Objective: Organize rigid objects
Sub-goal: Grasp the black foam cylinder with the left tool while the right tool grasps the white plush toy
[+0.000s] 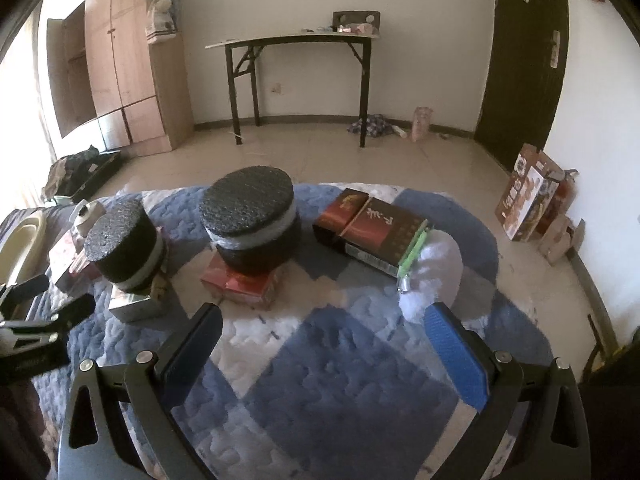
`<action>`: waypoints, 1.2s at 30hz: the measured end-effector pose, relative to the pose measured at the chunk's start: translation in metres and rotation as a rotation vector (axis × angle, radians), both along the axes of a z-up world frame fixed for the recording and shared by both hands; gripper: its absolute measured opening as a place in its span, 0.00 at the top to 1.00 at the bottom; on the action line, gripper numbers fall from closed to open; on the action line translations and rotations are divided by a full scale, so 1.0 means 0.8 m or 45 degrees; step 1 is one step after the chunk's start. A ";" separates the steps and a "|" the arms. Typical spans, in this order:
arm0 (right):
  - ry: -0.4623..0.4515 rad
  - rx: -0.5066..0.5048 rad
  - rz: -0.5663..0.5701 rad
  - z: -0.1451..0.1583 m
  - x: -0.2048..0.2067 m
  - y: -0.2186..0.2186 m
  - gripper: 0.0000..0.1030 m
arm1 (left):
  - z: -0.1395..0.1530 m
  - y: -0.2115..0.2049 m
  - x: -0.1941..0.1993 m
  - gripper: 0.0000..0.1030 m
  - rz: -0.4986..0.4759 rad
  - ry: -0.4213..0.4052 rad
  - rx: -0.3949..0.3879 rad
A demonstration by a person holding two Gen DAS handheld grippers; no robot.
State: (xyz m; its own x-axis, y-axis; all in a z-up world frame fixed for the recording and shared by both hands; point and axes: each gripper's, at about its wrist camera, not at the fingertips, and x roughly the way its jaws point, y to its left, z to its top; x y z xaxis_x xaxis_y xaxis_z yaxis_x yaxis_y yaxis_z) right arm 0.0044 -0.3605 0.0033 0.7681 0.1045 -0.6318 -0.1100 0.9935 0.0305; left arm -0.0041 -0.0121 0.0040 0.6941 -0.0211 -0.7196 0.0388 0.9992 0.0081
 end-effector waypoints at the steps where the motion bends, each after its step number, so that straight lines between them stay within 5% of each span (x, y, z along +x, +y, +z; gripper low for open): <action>1: -0.016 -0.009 0.002 0.002 -0.002 0.000 0.00 | 0.001 -0.003 -0.002 0.00 -0.014 -0.010 0.015; 6: -0.071 -0.032 -0.010 0.010 -0.012 -0.002 0.00 | 0.012 0.023 -0.002 0.00 -0.082 0.005 -0.091; 11: -0.102 0.021 -0.025 0.012 -0.012 -0.021 0.00 | 0.032 0.059 -0.001 0.00 0.036 -0.035 0.022; 17: -0.031 0.099 -0.078 0.006 -0.001 -0.068 0.00 | 0.028 0.080 0.028 0.00 0.074 0.121 0.035; 22: 0.041 0.084 -0.106 0.013 0.005 -0.121 0.00 | 0.037 0.054 0.028 0.00 -0.031 0.130 -0.299; 28: 0.038 0.112 -0.120 0.009 0.019 -0.132 0.00 | 0.072 -0.010 0.034 0.00 -0.192 0.034 -0.267; 32: -0.013 0.112 -0.050 0.005 0.030 -0.110 0.00 | 0.056 -0.038 0.048 0.00 -0.251 0.070 -0.142; 36: 0.082 0.058 -0.038 -0.020 0.052 -0.095 0.00 | 0.045 -0.050 0.059 0.00 -0.305 0.070 -0.158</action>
